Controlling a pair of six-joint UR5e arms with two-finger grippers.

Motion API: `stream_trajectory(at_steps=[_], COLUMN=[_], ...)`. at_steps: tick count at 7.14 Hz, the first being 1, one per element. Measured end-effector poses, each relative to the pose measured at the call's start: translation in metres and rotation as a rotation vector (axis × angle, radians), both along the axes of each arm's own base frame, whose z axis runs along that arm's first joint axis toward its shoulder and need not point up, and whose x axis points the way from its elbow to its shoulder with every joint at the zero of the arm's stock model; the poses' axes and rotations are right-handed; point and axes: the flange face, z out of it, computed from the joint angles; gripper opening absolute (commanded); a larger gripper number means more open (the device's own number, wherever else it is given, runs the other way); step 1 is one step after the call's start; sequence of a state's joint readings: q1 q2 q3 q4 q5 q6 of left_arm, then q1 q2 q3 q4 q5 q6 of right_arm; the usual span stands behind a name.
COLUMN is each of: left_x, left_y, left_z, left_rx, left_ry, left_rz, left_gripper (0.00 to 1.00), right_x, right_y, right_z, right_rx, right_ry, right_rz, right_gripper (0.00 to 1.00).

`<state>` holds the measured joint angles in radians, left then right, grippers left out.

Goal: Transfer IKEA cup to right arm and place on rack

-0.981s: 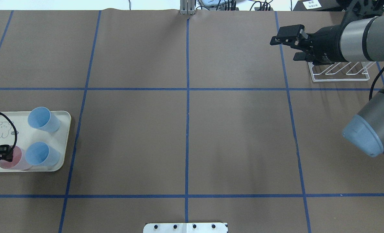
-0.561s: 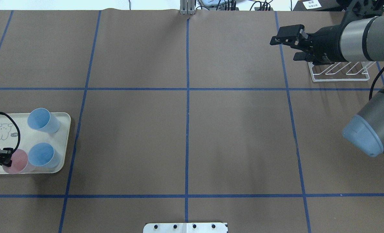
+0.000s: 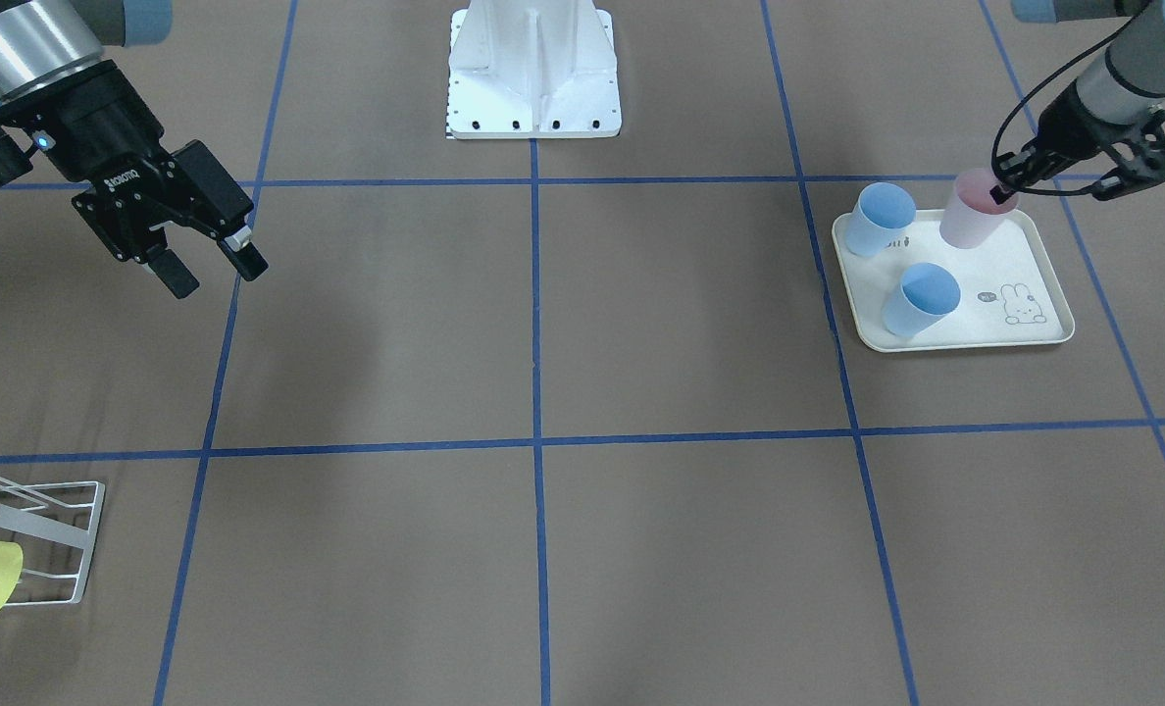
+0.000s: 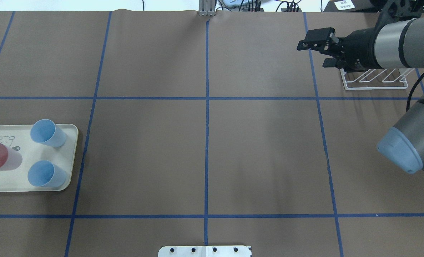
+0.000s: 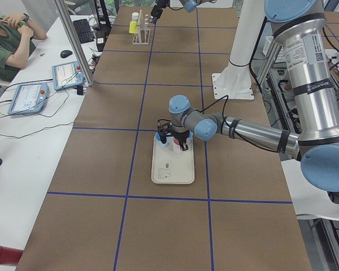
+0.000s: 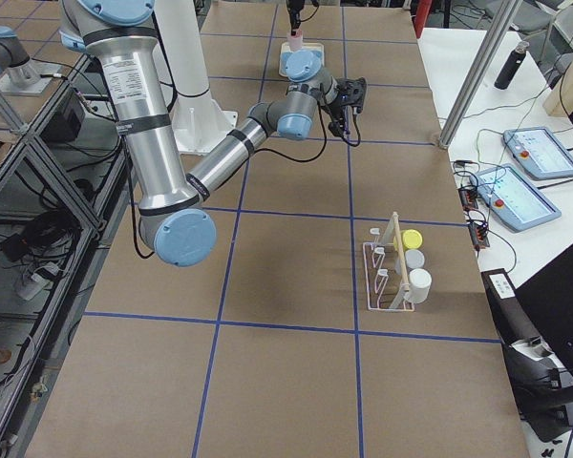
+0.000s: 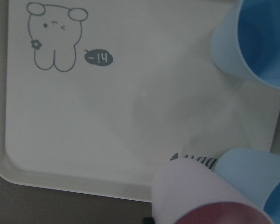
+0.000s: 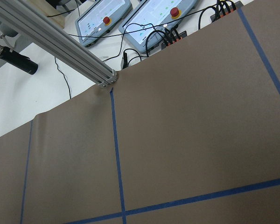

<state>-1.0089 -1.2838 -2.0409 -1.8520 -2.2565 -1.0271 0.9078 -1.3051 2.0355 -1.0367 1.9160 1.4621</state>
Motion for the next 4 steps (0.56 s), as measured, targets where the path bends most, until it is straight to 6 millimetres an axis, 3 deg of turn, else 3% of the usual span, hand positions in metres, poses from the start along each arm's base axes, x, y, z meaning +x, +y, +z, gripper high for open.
stream_trajectory(at_steps=[2, 4], left_x=[-0.025, -0.046], left_y=[-0.035, -0.095], left_z=[-0.024, -0.084], left_rx=[0.0, 0.023], left_ry=[-0.003, 0.004], left_rz=[-0.095, -0.198], left_gripper=[0.0, 0.0], right_x=[-0.003, -0.007], right_y=[0.002, 0.003], right_z=[-0.001, -0.001], right_rx=[0.003, 0.014], right_ry=[-0.003, -0.012], right_rz=[-0.007, -0.015], right_gripper=[1.0, 1.0])
